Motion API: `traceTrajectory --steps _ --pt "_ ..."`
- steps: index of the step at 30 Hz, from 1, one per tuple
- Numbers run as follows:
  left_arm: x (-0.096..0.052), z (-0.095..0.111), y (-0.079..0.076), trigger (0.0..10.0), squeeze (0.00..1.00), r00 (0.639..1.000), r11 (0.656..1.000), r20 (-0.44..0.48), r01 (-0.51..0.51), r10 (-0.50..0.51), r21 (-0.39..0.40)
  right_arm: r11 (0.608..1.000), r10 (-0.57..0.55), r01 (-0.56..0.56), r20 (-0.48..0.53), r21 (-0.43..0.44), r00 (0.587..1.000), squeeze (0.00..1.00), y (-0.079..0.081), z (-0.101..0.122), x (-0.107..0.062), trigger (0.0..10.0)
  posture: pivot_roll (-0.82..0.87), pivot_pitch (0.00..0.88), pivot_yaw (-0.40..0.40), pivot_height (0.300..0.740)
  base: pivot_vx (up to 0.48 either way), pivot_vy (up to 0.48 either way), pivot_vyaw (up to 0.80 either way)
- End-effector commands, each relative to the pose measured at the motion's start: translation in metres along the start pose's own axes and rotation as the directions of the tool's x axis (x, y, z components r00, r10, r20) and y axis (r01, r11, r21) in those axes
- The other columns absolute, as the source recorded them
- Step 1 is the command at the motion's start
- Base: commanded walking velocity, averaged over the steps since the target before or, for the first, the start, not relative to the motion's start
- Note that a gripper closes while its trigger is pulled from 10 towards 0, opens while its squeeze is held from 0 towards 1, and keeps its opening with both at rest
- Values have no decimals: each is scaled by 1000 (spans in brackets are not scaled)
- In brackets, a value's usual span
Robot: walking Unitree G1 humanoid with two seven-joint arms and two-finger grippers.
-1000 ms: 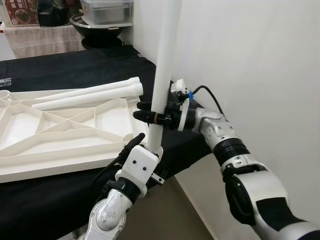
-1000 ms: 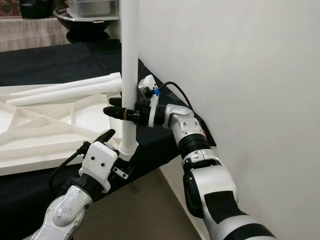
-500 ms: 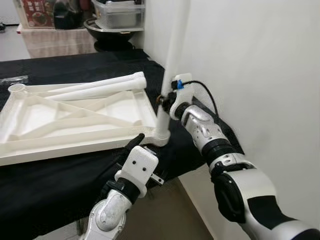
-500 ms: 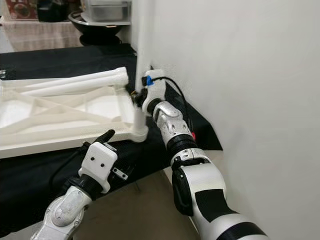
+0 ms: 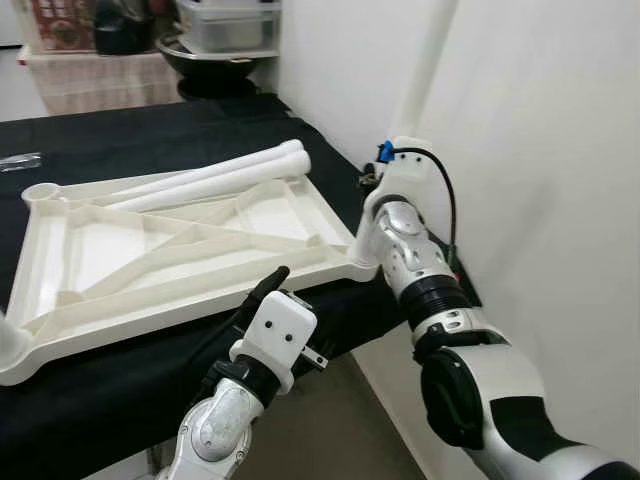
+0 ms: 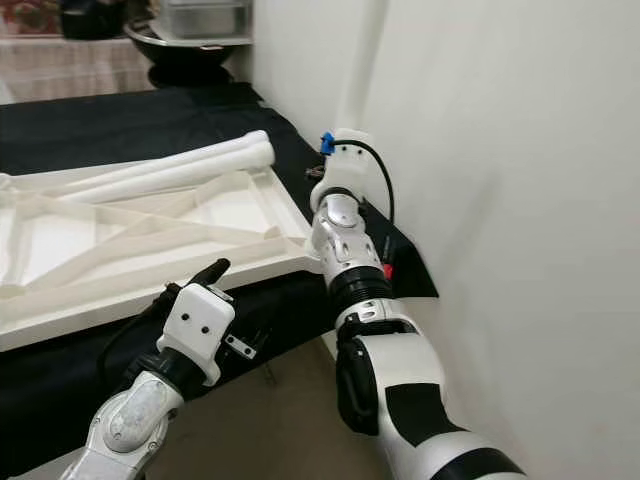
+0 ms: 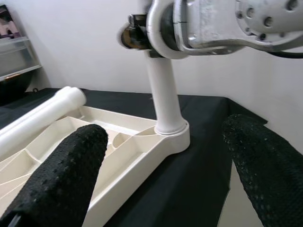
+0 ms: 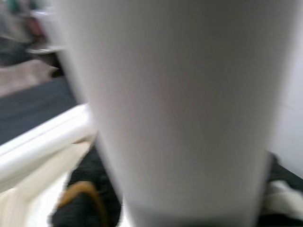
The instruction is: Building children table
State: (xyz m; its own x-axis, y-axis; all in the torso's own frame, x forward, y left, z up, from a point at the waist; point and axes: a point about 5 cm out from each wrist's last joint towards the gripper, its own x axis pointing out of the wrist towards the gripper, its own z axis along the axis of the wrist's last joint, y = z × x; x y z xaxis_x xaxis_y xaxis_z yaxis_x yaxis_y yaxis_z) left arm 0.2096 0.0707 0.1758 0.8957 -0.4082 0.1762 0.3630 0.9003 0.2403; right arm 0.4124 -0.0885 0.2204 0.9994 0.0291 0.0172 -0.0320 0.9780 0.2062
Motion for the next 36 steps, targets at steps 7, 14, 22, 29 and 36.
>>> traceTrajectory --steps 7,14,22,29,36 --pt "0 -4 0 10000 0 1000 1000 -16 3 -3 7 924 382 -381 -33 23 924 0 35 -1 -5 10000 52 0 -123 740 0 0 0" --pt "1 -3 0 10000 0 1000 1000 -11 4 -4 7 664 746 -746 -112 46 657 0 38 -9 -20 10000 53 0 -124 740 0 0 0" --pt "1 -3 0 10000 0 1000 1000 -8 4 -4 7 237 961 -969 -166 75 222 0 12 -15 -44 10000 54 0 -124 740 0 0 0" --pt "1 -2 -1 10000 0 1000 1000 -7 4 -4 7 287 947 -953 -179 95 267 0 17 -20 -38 0 65 0 -133 740 0 0 0" --pt "0 -2 0 10000 0 1000 1000 -12 -3 3 10 331 937 -940 -146 85 317 0 25 -23 -37 0 69 0 -133 740 0 0 0"
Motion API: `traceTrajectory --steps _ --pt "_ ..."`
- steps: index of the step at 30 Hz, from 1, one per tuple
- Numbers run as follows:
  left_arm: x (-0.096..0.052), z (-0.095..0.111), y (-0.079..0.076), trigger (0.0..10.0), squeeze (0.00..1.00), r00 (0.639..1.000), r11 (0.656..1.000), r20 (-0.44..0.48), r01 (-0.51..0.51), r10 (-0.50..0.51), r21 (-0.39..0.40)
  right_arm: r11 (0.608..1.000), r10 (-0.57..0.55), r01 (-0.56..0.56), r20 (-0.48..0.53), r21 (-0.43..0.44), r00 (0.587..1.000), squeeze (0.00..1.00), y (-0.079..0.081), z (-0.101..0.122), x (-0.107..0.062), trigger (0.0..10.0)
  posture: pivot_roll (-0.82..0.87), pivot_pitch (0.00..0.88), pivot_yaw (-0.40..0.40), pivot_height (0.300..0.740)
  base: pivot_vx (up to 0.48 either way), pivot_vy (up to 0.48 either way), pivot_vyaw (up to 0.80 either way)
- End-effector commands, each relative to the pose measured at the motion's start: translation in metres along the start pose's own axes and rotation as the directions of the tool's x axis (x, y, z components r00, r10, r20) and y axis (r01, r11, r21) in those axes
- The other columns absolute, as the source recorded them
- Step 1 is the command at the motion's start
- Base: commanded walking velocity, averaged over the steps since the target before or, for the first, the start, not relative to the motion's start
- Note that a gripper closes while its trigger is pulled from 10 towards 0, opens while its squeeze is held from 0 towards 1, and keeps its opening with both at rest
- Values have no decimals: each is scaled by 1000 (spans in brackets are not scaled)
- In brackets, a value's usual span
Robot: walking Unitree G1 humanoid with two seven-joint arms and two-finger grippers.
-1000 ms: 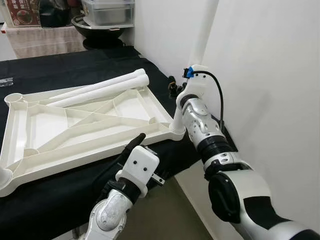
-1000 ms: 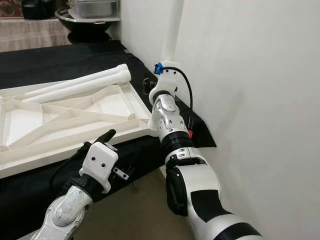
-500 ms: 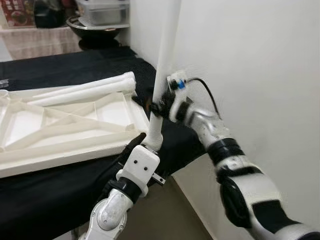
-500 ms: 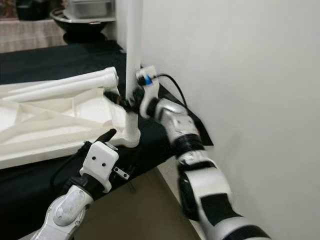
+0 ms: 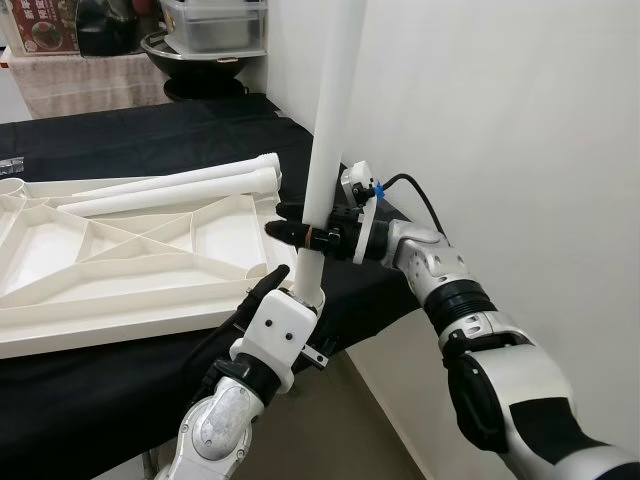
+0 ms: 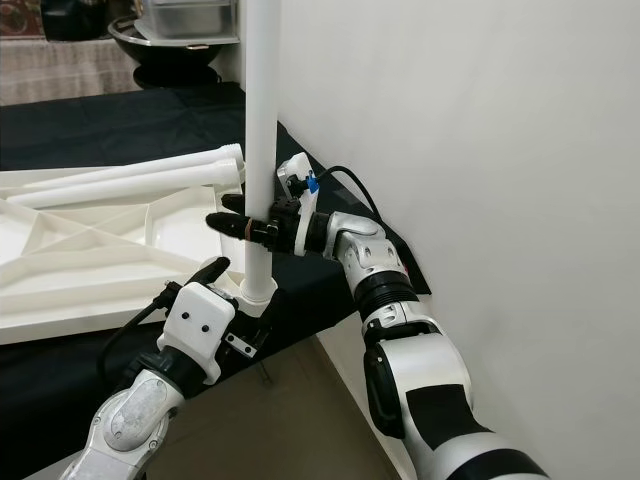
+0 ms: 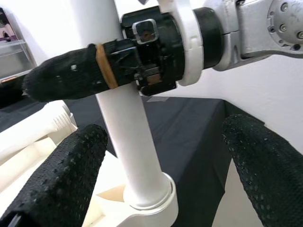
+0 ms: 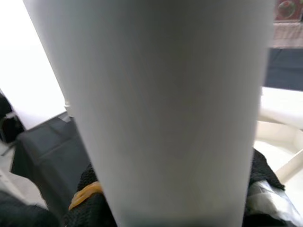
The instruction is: Building children table
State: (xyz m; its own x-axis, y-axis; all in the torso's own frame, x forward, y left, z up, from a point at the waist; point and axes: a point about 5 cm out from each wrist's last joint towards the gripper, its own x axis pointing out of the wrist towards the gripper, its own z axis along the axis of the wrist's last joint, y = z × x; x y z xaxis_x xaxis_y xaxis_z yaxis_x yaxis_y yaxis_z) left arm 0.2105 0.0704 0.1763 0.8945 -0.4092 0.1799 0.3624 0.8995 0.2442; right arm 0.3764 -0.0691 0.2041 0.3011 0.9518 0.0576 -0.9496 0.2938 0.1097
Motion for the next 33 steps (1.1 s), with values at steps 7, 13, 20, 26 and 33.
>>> traceTrajectory --steps 7,13,20,26,33 --pt "-1 -3 0 10000 0 1000 1000 -16 -2 2 6 961 -274 272 32 46 961 0 -12 0 7 0 61 0 -128 740 0 0 0" --pt "0 -3 -1 10000 0 1000 1000 -13 2 -2 4 584 -810 810 -23 44 586 0 -43 -5 -20 0 50 0 -123 740 0 0 0" --pt "0 -3 -2 10000 0 1000 1000 -12 12 -12 8 144 -989 987 -1 65 145 0 -50 -4 -47 0 54 0 -121 740 0 0 0" --pt "0 -3 -2 10000 0 1000 1000 -12 12 -11 9 110 -994 990 11 87 109 0 -46 4 -35 627 54 0 -122 740 0 0 0" --pt "0 -3 -2 10000 0 1000 1000 -14 10 -10 9 254 -964 962 111 103 243 0 -39 21 -10 10000 54 0 -122 740 0 0 0"
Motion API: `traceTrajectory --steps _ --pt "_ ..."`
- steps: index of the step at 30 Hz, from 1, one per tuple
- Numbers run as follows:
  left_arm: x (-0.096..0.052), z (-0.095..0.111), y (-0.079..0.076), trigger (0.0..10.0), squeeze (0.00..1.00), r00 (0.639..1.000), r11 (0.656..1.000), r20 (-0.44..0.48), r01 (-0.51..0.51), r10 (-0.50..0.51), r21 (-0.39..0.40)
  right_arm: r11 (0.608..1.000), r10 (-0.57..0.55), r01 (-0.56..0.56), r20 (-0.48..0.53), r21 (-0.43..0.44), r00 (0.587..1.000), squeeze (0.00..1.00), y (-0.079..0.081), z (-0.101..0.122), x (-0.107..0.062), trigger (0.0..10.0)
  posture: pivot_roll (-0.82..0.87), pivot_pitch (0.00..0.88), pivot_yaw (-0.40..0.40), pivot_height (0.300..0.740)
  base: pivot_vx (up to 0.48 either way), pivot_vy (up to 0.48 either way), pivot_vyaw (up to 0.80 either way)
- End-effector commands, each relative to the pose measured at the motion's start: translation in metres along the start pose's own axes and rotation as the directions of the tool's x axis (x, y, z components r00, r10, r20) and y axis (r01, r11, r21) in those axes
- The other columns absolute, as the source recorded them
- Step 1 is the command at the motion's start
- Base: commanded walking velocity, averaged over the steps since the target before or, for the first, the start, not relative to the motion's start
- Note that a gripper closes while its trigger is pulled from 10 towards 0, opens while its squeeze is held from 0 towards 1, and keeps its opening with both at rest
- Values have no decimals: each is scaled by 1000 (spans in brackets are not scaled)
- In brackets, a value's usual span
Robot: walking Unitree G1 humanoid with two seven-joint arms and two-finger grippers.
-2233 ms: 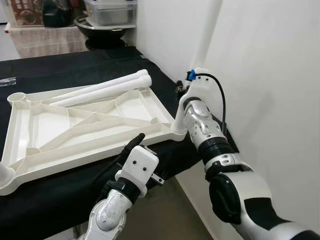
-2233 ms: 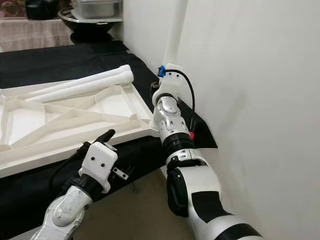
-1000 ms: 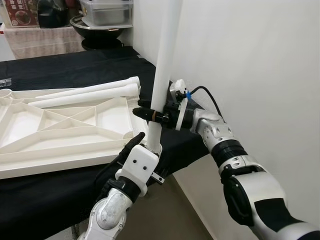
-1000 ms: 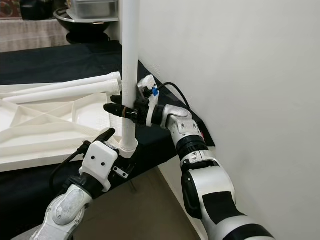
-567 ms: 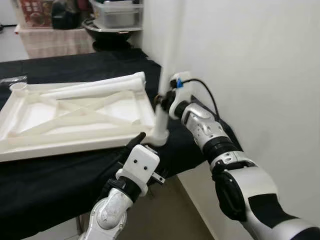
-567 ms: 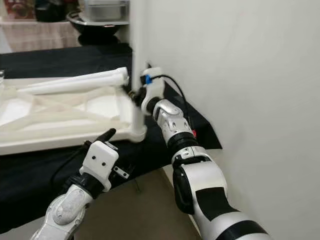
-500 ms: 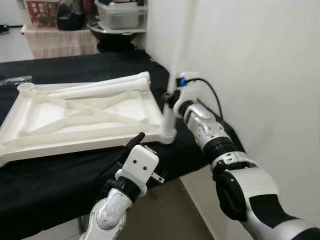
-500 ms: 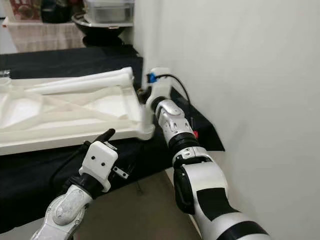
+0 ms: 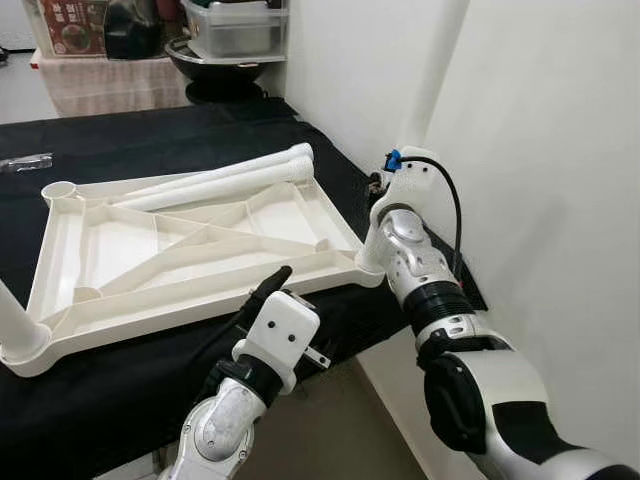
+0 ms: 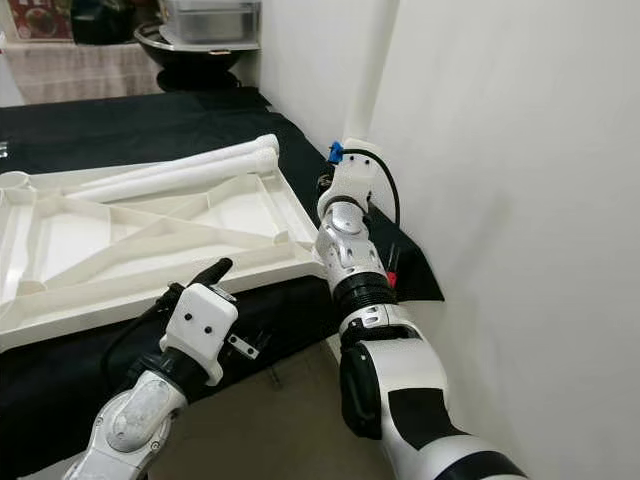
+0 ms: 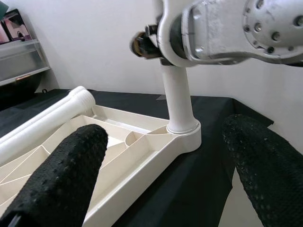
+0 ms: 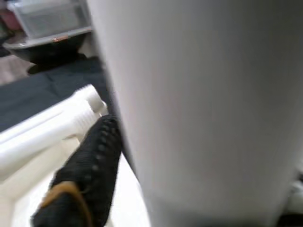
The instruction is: Building children table
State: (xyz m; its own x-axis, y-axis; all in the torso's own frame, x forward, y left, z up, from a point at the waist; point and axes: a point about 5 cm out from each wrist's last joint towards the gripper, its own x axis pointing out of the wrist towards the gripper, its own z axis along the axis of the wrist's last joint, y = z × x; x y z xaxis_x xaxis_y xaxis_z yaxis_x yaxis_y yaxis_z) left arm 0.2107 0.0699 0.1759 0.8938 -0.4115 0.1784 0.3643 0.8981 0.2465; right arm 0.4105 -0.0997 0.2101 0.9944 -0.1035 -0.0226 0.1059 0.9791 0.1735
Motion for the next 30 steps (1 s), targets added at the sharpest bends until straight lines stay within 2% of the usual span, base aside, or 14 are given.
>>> traceTrajectory --steps 1,6,8,10,12,13,15,16,18,19,20,23,24,30 --pt "0 -3 -1 10000 0 1000 1000 -13 8 -8 8 997 75 -76 43 16 996 0 12 10 0 10000 54 0 -122 740 0 0 0" --pt "0 -3 -2 10000 0 1000 1000 -12 10 -10 7 976 215 -216 55 11 975 0 20 12 -2 10000 54 0 -122 740 0 0 0" --pt "1 -3 -2 10000 0 1000 1000 -11 11 -11 7 902 432 -432 -1 2 902 0 27 5 -5 10000 52 0 -122 740 0 0 0" --pt "1 -3 -2 10000 0 1000 1000 -11 11 -11 7 902 432 -432 -1 2 902 0 27 5 -5 10000 52 0 -122 740 0 0 0" --pt "1 -3 -1 10000 0 1000 1000 -10 10 -10 7 781 623 -624 -55 9 780 0 28 -1 -10 10000 53 0 -121 740 0 0 0" --pt "1 -3 -1 10000 0 1000 1000 -10 10 -10 7 781 623 -624 -55 9 780 0 28 -1 -10 10000 53 0 -121 740 0 0 0" --pt "1 -3 -1 10000 0 1000 1000 -11 10 -9 8 703 709 -711 -76 4 701 0 27 -4 -14 10000 53 0 -123 740 0 0 0" --pt "0 -3 -1 10000 0 1000 1000 -11 10 -10 9 611 788 -791 -87 -7 609 0 25 -4 -19 10000 52 0 -120 740 0 0 0" --pt "0 -3 -1 10000 0 1000 1000 -11 10 -10 9 611 788 -791 -87 -7 609 0 25 -4 -19 10000 52 0 -120 740 0 0 0" --pt "0 -3 -1 10000 0 1000 1000 -11 10 -10 8 494 865 -870 -100 -8 492 0 22 -6 -26 10000 52 0 -122 740 0 0 0" --pt "0 -3 -1 10000 0 1000 1000 -10 11 -11 7 316 943 -949 -108 1 314 0 18 -8 -36 10000 54 0 -119 740 0 0 0" --pt "0 -3 -2 10000 0 1000 1000 -10 11 -11 7 268 958 -963 -112 27 263 0 17 -9 -39 10000 56 0 -121 740 0 0 0" --pt "0 -3 -1 10000 0 1000 1000 -10 11 -11 7 214 972 -975 -113 64 206 0 19 -11 -41 10000 56 0 -121 740 0 0 0" --pt "0 -3 -1 10000 0 1000 1000 -11 9 -9 9 178 975 -982 -144 69 166 0 26 -18 -42 10000 61 0 -124 740 0 0 0"
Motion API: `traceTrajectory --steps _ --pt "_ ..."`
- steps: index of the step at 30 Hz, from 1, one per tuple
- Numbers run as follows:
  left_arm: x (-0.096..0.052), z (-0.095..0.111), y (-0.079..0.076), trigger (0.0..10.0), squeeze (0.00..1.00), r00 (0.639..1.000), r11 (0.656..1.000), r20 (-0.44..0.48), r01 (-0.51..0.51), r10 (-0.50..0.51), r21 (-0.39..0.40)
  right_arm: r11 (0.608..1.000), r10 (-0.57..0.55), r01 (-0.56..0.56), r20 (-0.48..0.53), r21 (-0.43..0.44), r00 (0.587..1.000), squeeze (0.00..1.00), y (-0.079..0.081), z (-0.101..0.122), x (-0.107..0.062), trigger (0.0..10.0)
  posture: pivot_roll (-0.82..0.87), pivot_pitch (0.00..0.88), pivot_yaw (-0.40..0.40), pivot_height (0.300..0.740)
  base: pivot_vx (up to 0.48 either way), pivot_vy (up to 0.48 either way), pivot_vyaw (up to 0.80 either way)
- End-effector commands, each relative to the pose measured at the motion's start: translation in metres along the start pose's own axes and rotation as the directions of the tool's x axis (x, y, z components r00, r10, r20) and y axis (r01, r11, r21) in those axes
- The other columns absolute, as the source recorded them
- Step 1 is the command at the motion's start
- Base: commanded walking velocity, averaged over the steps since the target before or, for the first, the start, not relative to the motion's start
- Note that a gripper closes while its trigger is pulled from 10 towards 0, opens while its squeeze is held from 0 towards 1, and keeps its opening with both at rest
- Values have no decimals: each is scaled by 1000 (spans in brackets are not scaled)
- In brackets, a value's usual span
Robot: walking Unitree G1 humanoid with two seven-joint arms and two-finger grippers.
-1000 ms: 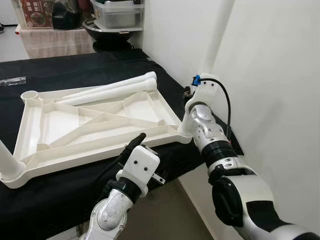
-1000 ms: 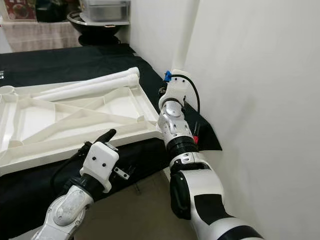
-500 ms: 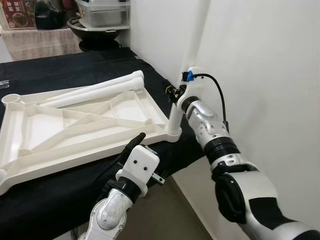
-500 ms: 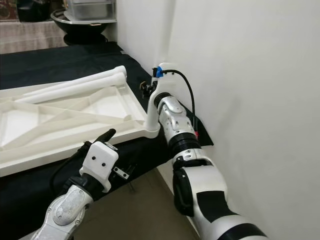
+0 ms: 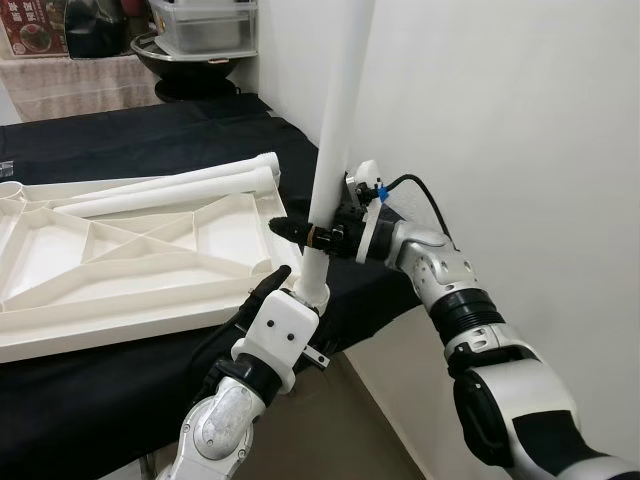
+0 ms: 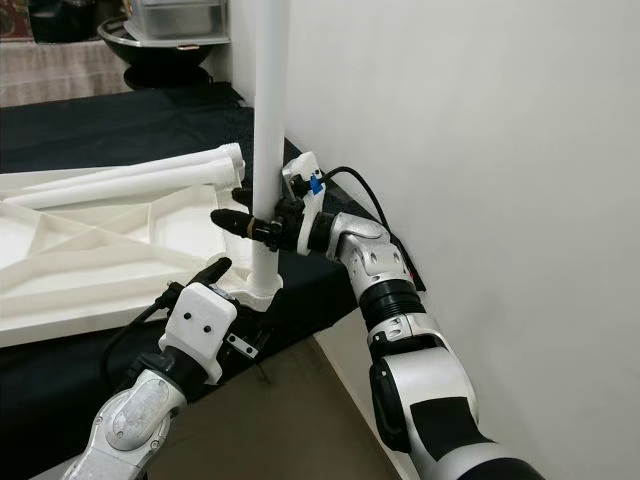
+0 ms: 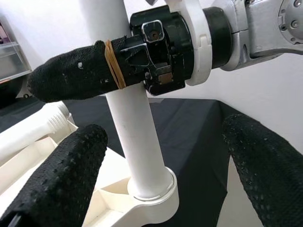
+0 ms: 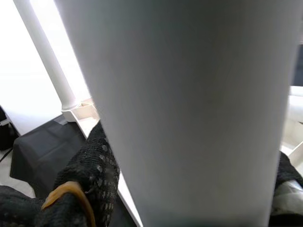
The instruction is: Building children table
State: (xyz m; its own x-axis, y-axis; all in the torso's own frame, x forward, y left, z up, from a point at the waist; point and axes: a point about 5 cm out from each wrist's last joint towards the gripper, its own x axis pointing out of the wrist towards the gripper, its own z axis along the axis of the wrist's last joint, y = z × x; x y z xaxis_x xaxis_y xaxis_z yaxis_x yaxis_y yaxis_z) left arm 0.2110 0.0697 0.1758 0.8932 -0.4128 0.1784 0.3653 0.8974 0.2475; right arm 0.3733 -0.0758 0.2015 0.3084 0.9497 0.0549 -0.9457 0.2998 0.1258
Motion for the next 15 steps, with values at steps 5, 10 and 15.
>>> traceTrajectory --steps 5,10,15 --pt "-1 -3 -1 10000 0 1000 1000 -13 5 -4 10 998 -67 66 -20 -15 998 0 0 -4 13 0 66 0 -128 740 0 0 0" --pt "-1 -3 0 10000 0 1000 1000 -13 5 -4 11 962 -273 273 29 -19 962 0 -10 -1 14 0 59 0 -126 740 0 0 0" --pt "0 -3 0 10000 0 1000 1000 -12 6 -6 10 883 -470 470 55 25 881 0 -22 1 8 0 58 0 -126 740 0 0 0"
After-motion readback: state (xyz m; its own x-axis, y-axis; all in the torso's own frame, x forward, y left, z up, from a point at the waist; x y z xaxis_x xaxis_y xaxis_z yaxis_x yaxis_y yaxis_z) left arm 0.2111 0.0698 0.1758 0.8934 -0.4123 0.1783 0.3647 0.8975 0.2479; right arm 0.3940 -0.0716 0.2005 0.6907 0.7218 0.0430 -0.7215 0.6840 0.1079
